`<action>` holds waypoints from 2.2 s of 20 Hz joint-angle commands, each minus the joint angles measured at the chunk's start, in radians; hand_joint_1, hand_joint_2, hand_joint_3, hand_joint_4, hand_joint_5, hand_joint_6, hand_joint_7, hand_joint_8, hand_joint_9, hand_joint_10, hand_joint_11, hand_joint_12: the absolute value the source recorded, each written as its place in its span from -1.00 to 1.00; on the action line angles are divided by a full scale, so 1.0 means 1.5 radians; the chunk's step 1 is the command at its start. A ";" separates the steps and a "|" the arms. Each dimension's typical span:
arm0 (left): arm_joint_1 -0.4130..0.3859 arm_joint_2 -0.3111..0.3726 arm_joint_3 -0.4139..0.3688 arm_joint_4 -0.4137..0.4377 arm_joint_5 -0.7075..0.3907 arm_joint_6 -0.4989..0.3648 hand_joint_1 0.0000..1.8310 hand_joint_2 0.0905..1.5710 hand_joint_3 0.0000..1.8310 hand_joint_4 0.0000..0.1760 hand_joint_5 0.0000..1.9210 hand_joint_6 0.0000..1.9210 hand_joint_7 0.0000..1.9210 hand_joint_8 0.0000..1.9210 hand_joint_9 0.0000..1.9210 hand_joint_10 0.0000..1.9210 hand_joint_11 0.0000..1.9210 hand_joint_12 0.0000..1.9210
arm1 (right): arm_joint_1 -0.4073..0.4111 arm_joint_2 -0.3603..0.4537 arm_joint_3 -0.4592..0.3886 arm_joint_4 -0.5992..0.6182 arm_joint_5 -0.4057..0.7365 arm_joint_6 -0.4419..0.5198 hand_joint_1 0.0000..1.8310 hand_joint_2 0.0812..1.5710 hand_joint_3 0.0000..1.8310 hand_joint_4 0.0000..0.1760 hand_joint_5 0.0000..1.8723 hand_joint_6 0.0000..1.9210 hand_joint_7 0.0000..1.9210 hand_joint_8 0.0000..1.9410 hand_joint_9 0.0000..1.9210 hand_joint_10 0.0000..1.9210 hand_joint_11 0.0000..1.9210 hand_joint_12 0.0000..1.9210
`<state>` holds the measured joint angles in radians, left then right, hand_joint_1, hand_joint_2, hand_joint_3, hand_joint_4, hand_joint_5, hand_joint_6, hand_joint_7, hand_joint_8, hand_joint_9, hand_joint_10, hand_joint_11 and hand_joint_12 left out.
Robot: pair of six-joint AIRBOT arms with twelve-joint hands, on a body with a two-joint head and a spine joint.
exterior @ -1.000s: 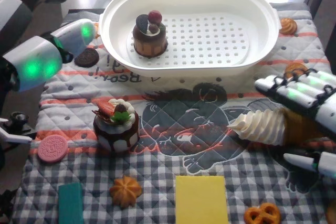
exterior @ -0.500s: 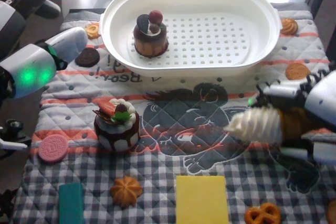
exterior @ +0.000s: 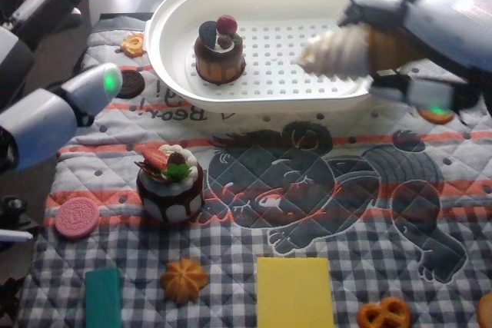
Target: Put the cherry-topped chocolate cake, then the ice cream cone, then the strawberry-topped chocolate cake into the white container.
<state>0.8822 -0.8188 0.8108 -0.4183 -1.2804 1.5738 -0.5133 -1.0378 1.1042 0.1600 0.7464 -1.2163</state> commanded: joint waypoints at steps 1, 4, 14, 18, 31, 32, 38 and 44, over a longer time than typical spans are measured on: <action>-0.002 0.005 -0.001 0.013 -0.086 -0.003 -0.36 0.77 -1.00 -0.35 -0.93 -1.00 -0.96 -1.00 -1.00 -1.00 -1.00 -0.81 | 0.027 -0.004 0.016 -0.003 0.031 -0.012 0.25 0.66 -0.99 -1.00 -0.33 0.40 -0.32 0.80 -0.46 0.94 -0.38 1.00; -0.002 0.000 0.000 0.017 -0.078 -0.003 -0.36 0.76 -1.00 -0.31 -0.91 -0.99 -0.95 -1.00 -0.96 -0.98 -1.00 -0.52 | 0.071 -0.062 0.087 0.023 -0.047 -0.028 0.27 0.65 -1.00 -1.00 -0.34 0.56 -0.31 0.64 -0.03 0.97 0.09 1.00; -0.016 -0.015 0.011 0.029 -0.042 -0.003 -0.30 0.77 -1.00 -0.34 -0.90 -0.99 -0.98 -0.99 -1.00 -1.00 -1.00 -1.00 | 0.107 -0.139 0.196 0.066 -0.166 -0.028 -0.14 0.58 -1.00 -0.30 -1.00 -0.89 -0.99 -0.89 -1.00 -0.63 -1.00 0.29; -0.015 -0.010 0.002 0.028 -0.033 -0.003 -0.30 0.72 -0.98 -0.13 -0.89 -0.99 -0.99 -0.98 -1.00 -1.00 -0.99 -0.73 | 0.107 -0.125 0.154 0.064 -0.149 -0.028 -0.30 0.56 -1.00 -0.59 -1.00 -1.00 -1.00 -1.00 -1.00 -1.00 -1.00 -0.61; 0.044 0.037 -0.037 0.039 -0.034 -0.003 -0.25 0.66 -1.00 -0.28 -1.00 -1.00 -1.00 -1.00 -1.00 -1.00 -1.00 -0.99 | -0.102 0.124 -0.165 -0.097 0.113 0.022 -0.36 0.59 -0.99 -0.95 -1.00 -1.00 -1.00 -1.00 -1.00 -0.81 -1.00 -0.03; 0.048 0.040 -0.040 0.040 -0.025 -0.003 -0.19 0.63 -1.00 -0.39 -1.00 -1.00 -0.99 -0.99 -1.00 -1.00 -1.00 -1.00 | -0.126 0.136 -0.175 -0.108 0.136 0.045 -0.36 0.58 -1.00 -0.76 -1.00 -1.00 -1.00 -1.00 -1.00 -0.82 -1.00 -0.16; 0.049 0.057 -0.044 0.081 0.073 -0.003 -0.21 0.53 -1.00 -0.69 -1.00 -1.00 -1.00 -1.00 -1.00 -1.00 -0.97 -0.99 | -0.240 0.190 -0.223 -0.087 0.240 0.068 -0.31 0.54 -1.00 -0.74 -1.00 -1.00 -0.96 -0.99 -0.98 -0.81 -1.00 -0.31; 0.001 0.024 -0.006 0.109 0.221 -0.003 -0.26 0.37 -1.00 0.10 -1.00 -1.00 -1.00 -1.00 -1.00 -1.00 -1.00 -0.44 | -0.301 0.201 -0.231 -0.028 0.306 0.072 -0.29 0.59 -1.00 -1.00 -1.00 -1.00 -1.00 -1.00 -0.98 -0.83 -1.00 -0.13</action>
<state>0.8890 -0.7868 0.8059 -0.2680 -0.8692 1.5745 -0.9710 -0.7433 0.7616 0.1253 1.0664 -1.1133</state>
